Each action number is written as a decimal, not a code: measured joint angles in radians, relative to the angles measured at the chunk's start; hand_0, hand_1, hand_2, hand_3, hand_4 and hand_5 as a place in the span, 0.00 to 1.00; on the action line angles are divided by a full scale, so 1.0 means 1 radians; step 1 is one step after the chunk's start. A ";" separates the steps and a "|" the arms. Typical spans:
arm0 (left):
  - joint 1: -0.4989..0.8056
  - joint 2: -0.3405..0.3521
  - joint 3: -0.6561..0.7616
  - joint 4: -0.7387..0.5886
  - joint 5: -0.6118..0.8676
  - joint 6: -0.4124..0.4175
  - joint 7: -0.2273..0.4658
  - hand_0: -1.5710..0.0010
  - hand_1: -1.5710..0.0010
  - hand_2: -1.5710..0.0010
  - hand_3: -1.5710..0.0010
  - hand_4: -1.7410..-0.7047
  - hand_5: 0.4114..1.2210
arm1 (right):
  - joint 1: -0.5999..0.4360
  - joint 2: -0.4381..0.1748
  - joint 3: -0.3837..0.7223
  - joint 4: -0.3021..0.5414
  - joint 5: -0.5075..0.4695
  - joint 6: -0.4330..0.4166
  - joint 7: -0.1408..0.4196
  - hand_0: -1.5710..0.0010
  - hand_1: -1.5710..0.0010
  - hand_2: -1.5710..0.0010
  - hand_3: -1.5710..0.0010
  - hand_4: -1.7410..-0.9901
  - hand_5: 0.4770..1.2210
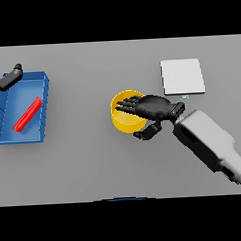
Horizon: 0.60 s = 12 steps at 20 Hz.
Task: Pick up the red beaker and tilt it to pour out 1 green nut into yellow bowl. Pick up the yellow bowl and place it on the metallic measuring scale.
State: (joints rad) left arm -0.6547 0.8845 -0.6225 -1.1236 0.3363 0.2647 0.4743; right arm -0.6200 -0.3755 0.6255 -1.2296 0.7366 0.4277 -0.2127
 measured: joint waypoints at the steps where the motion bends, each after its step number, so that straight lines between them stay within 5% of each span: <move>1: -0.005 -0.004 -0.002 -0.005 -0.004 0.010 0.007 1.00 1.00 1.00 1.00 0.91 0.39 | -0.011 0.002 0.006 0.017 0.006 0.005 0.001 1.00 1.00 1.00 1.00 0.62 0.29; 8: -0.006 0.003 -0.004 -0.015 -0.005 0.011 0.024 1.00 1.00 1.00 1.00 0.91 0.39 | -0.011 0.024 0.031 0.066 0.016 -0.005 -0.036 1.00 1.00 0.99 0.97 0.60 0.33; 12: 0.004 0.011 -0.014 -0.044 -0.015 0.030 0.039 1.00 1.00 1.00 1.00 0.91 0.39 | -0.020 0.043 0.024 0.094 0.010 -0.002 -0.015 0.96 0.96 0.91 0.89 0.50 0.49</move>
State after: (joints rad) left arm -0.6509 0.8953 -0.6367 -1.1676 0.3208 0.2949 0.5136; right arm -0.6405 -0.3325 0.6496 -1.1352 0.7464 0.4259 -0.2275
